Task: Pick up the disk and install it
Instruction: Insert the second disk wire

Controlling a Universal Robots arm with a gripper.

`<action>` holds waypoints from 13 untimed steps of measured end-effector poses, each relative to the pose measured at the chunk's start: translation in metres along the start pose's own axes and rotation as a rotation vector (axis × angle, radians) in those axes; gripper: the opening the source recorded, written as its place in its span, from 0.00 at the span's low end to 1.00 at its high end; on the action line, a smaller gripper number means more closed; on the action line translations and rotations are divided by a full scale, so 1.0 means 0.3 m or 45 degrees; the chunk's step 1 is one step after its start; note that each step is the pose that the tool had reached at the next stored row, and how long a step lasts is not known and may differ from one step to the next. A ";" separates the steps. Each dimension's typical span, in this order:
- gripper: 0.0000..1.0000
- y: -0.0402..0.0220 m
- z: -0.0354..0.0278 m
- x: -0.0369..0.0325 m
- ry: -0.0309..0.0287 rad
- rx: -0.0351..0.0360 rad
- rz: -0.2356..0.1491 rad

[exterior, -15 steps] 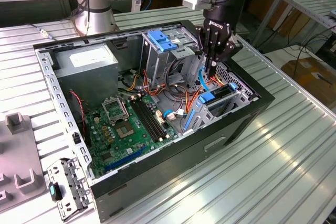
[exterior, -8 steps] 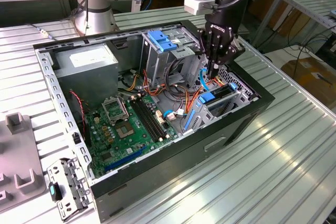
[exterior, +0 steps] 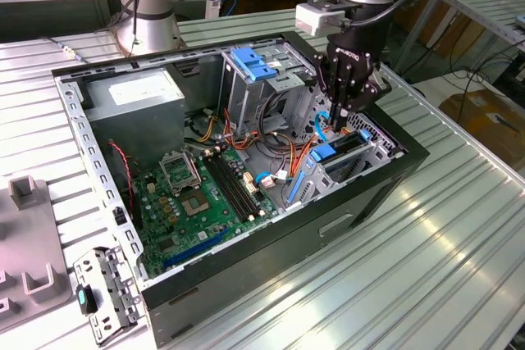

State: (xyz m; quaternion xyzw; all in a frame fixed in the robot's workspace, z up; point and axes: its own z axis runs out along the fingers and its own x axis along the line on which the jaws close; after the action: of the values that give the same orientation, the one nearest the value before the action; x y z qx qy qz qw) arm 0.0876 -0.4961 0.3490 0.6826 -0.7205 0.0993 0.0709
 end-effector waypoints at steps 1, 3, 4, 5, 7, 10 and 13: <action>0.16 0.004 0.001 0.003 -0.0005 0.0044 -0.003; 0.16 0.014 0.004 0.010 -0.0016 0.0181 -0.005; 0.16 0.016 0.005 0.011 -0.0020 0.0220 -0.004; 0.16 0.018 0.005 0.012 -0.0022 0.0251 -0.004; 0.16 0.018 0.005 0.012 -0.0021 0.0257 -0.005; 0.16 0.018 0.005 0.012 -0.0024 0.0276 -0.006; 0.16 0.018 0.005 0.012 -0.0025 0.0280 -0.006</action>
State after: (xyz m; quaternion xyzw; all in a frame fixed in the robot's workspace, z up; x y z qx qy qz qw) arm 0.0821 -0.4997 0.3481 0.6852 -0.7178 0.1064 0.0629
